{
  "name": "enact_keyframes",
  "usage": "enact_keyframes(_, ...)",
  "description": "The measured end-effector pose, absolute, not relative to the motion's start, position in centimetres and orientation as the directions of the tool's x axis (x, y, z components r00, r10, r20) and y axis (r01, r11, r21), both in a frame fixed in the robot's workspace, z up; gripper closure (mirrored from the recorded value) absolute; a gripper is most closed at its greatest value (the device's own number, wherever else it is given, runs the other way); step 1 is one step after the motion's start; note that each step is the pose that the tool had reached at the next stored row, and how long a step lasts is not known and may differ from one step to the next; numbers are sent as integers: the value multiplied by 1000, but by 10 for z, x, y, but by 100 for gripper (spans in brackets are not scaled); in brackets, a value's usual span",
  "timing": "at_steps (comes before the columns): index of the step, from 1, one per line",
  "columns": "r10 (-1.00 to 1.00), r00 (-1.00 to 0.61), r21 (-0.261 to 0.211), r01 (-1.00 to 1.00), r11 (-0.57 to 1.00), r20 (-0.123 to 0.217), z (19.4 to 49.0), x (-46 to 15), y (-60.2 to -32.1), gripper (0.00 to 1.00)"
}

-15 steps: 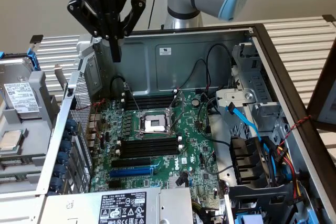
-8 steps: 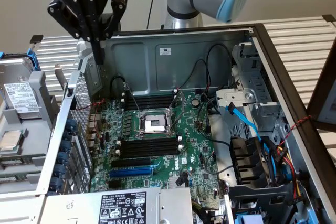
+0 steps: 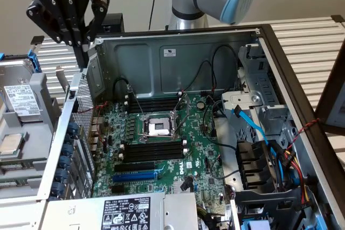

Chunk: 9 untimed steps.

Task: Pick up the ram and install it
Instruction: 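Reach for the ram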

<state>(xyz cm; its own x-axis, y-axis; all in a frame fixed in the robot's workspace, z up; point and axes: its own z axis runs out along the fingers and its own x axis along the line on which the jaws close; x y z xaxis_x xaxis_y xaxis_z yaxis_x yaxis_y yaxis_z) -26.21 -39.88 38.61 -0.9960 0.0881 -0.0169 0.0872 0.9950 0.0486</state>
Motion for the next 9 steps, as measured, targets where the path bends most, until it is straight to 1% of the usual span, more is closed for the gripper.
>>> enact_keyframes(9,88,-996,48,88,995,-6,383,-300,-399,89)
